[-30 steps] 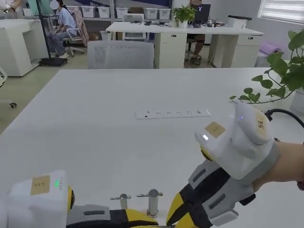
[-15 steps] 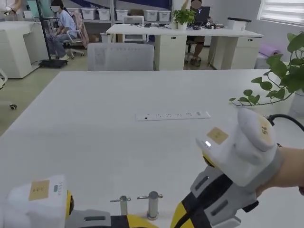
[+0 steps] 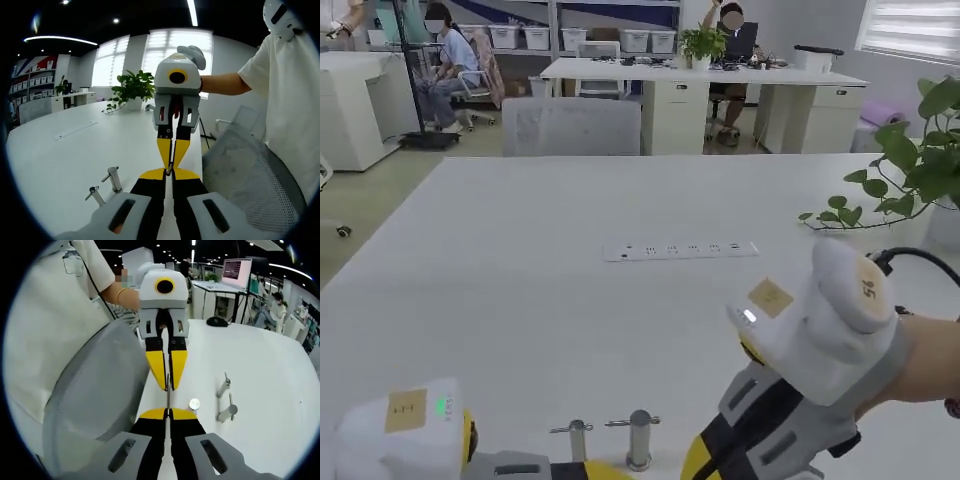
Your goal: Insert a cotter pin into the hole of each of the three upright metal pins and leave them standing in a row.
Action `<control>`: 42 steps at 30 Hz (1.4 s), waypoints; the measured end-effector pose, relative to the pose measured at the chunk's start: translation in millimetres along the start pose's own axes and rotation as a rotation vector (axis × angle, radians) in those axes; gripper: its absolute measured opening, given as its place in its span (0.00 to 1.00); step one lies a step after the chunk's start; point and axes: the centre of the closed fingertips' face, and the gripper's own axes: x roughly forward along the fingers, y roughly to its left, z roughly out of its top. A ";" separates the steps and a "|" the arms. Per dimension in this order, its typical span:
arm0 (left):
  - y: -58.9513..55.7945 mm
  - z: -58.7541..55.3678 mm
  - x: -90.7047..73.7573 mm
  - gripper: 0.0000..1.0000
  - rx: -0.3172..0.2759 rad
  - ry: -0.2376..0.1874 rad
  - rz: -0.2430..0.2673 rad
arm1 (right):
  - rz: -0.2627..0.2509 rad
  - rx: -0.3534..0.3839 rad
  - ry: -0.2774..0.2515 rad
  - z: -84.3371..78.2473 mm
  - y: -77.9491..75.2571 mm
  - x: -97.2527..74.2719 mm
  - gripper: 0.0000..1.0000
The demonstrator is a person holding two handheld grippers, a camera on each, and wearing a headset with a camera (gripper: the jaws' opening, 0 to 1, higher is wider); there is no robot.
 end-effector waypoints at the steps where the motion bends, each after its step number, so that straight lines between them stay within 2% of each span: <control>1: 0.2 -0.3 -0.2 0.04 -0.001 -0.001 0.001 | -0.003 0.000 0.003 -0.4 -0.4 -0.4 0.02; 4: 3.1 -1.7 -1.7 0.10 -0.005 -0.003 0.018 | -0.013 0.024 0.040 -6.0 -1.3 -2.4 0.02; 16: 18.2 -12.5 -1.9 0.28 -0.028 -0.015 0.098 | -0.039 0.072 0.120 -19.6 -4.3 -5.2 0.03; 24: 24.2 -19.0 -0.4 0.30 -0.017 0.003 0.127 | -0.082 0.119 0.171 -33.9 -14.5 -3.4 0.03; 32: 32.5 -28.5 6.0 0.32 -0.025 0.023 0.147 | -0.088 0.160 0.199 -42.6 -17.5 1.0 0.03; 42: 38.7 -39.7 18.2 0.31 -0.036 0.056 0.143 | -0.097 0.211 0.234 -55.5 -21.9 8.3 0.03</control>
